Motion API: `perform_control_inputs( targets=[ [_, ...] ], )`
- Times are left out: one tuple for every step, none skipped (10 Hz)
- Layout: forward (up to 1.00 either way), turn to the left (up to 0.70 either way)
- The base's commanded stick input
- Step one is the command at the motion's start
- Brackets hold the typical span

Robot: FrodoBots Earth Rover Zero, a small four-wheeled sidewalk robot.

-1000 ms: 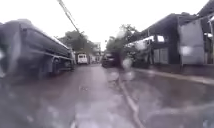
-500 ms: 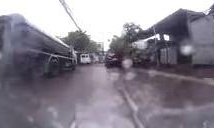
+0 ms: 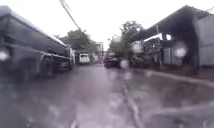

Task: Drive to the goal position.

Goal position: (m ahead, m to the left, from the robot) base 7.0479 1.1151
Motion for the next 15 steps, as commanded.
perform_control_inputs(
  targets=[
    [1.0,0.0],
    [1.0,0.0],
    [1.0,0.0],
    [1.0,0.0],
    [1.0,0.0],
    [1.0,0.0],
    [1.0,0.0],
    [1.0,0.0],
    [1.0,0.0],
    [1.0,0.0],
    [1.0,0.0],
    [1.0,0.0],
    [1.0,0.0],
    [1.0,0.0],
    [1.0,0.0]
  ],
)
